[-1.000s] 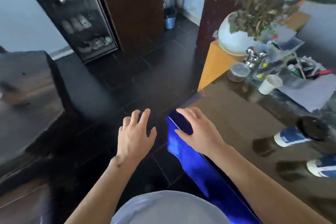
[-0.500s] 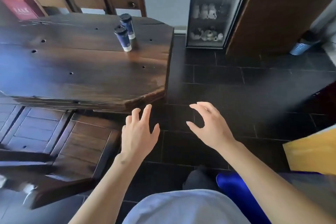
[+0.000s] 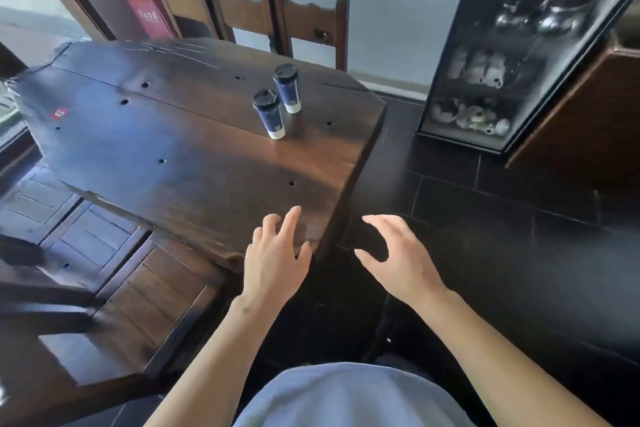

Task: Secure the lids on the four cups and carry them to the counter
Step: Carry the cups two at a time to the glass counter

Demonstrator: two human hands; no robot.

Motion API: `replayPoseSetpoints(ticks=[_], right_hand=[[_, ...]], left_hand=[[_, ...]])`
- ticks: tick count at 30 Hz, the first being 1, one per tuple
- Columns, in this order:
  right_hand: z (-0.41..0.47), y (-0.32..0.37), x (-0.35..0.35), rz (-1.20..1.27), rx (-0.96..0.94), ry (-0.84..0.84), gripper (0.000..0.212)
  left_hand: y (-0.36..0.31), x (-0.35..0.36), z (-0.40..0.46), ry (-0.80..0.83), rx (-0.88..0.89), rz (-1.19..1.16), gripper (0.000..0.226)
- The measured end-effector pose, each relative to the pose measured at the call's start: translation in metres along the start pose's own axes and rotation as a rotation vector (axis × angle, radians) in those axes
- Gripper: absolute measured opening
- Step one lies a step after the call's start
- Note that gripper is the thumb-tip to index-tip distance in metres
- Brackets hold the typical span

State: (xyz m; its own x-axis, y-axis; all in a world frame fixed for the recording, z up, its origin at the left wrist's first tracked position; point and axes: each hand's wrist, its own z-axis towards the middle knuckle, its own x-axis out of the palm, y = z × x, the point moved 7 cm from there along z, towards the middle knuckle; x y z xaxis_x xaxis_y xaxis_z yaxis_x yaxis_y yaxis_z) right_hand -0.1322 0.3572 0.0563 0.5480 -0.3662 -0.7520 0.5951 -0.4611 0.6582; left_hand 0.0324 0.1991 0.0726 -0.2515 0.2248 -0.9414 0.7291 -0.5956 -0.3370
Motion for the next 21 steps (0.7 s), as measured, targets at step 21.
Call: replayPoseSetpoints(ticks=[21], right_hand=[[0.292,-0.100,-0.095,0.017,-0.168,0.162,0.055]], left_hand=[[-0.083,0.057,0.244,-0.089,-0.352,-0.174,0.067]])
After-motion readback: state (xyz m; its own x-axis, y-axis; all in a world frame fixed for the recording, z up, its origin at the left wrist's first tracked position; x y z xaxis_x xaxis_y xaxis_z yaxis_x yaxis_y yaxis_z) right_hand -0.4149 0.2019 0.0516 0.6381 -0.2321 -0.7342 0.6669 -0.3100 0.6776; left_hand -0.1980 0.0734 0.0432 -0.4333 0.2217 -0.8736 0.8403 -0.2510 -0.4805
